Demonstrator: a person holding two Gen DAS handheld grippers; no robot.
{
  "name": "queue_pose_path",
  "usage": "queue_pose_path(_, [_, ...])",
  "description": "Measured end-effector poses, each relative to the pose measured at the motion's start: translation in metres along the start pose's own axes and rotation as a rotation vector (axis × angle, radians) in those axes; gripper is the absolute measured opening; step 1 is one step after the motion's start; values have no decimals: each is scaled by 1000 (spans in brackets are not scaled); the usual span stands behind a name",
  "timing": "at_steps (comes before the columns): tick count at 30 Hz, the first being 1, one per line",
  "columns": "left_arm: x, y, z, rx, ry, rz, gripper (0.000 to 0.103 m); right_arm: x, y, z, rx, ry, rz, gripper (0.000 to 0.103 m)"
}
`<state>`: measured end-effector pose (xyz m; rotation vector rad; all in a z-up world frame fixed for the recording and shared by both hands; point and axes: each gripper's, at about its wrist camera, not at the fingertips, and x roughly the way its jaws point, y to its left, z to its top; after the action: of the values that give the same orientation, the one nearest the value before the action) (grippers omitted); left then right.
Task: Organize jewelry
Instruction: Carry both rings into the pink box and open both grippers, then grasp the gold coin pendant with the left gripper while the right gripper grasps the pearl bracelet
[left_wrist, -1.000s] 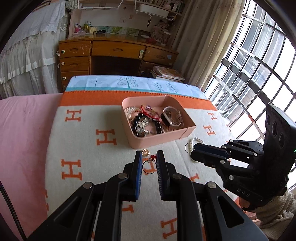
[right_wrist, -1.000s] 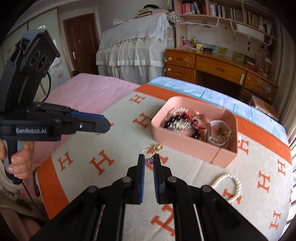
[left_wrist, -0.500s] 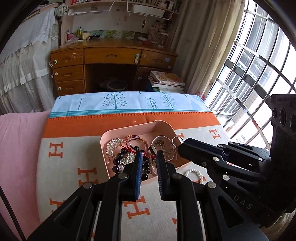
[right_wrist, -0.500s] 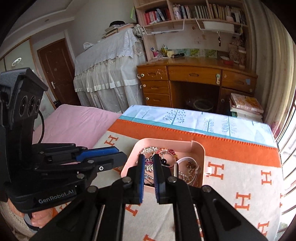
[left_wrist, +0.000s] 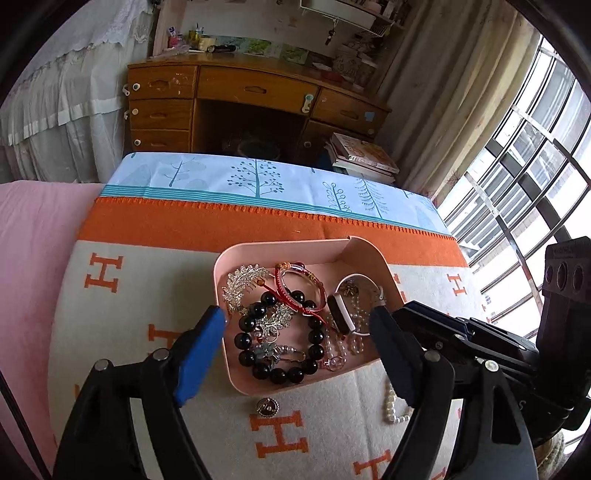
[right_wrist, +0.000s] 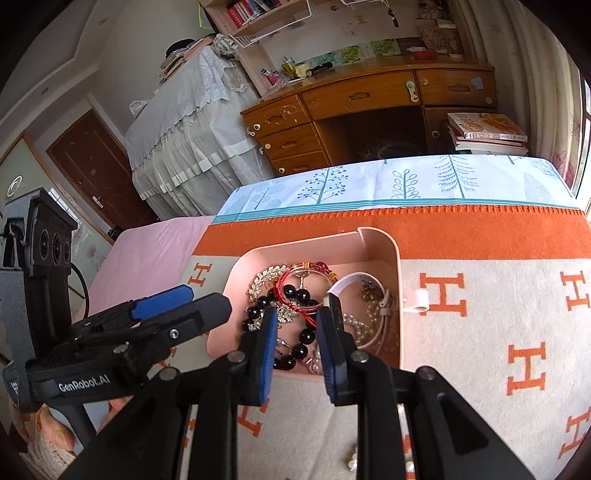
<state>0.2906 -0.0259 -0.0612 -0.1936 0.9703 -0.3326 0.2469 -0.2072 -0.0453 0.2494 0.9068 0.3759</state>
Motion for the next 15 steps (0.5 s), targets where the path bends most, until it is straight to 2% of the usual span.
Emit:
queue_pose_path(6, [-21, -1, -6, -18, -18, 15, 79, -30, -4, 1, 9, -41, -19, 22])
queue_pose_path(15, [-70, -13, -30, -6, -69, 32, 80, -99, 2, -8, -13, -117, -72, 22])
